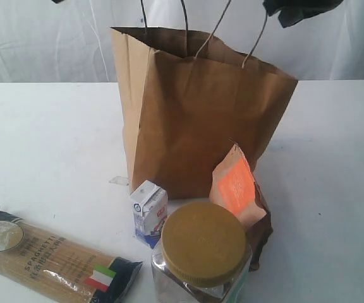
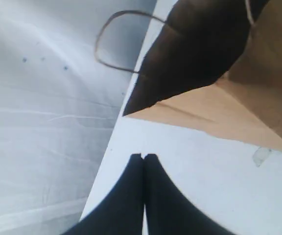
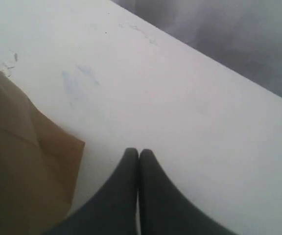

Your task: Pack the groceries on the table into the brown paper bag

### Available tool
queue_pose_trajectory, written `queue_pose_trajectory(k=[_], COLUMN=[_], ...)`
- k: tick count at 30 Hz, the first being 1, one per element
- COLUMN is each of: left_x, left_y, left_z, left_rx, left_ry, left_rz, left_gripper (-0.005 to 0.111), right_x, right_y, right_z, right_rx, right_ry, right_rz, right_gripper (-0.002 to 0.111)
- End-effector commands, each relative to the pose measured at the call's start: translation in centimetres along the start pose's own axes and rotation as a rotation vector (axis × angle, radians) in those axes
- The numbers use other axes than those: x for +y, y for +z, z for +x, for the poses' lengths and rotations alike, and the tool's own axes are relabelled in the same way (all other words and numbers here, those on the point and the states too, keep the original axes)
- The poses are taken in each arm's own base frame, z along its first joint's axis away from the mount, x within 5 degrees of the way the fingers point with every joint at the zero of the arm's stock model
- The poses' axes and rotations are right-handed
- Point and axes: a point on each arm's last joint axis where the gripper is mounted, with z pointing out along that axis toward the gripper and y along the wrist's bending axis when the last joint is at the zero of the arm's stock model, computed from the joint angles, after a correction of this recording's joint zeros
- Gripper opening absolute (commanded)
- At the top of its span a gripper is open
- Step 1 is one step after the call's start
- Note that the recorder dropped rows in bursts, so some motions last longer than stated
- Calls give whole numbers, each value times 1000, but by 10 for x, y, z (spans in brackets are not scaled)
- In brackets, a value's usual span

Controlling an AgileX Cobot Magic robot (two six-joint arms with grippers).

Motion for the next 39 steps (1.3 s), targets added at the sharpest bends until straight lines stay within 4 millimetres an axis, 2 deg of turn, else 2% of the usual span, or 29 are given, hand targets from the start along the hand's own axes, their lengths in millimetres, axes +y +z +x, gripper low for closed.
queue_pose_trajectory(k=[1, 4, 8, 12, 15, 18, 21, 26, 30, 34, 39], left_x=[9, 18, 28, 30, 22, 2, -35, -100, -144, -172, -198], left_y=[-20, -23, -22, -22, -28, -43, -51, -71, -81, -95, -109], left_z=[10, 24, 57, 100, 134, 161, 184, 213, 241, 259, 280], left_rx=[26, 95, 205, 284, 248, 89, -88, -248, -249, -297, -277], left_ry=[-92, -211, -359, -543, -743, -915, -996, -947, -984, -1042, -1130], left_rz=[-86, -113, -150, -223, -329, -461, -532, -569, -602, -661, -725], left_gripper=[0, 0, 0, 0, 0, 0, 0, 0, 0, 0, 0], right_x=[-9, -11, -12, -10, 0, 24, 51, 81, 100, 109, 118], right_y=[-23, -39, -65, -105, -138, -164, -178, -175, -174, -174, -174], right_z=[5, 10, 24, 54, 84, 121, 164, 224, 270, 294, 302], right_rx=[16, 23, -27, -181, -361, -529, -656, -782, -906, -975, -940], right_ry=[66, 107, 151, 200, 218, 214, 198, 163, 144, 220, 220], right_rz=[0, -13, 20, 138, 257, 337, 378, 387, 405, 356, 273], right_gripper=[0, 0, 0, 0, 0, 0, 0, 0, 0, 0, 0])
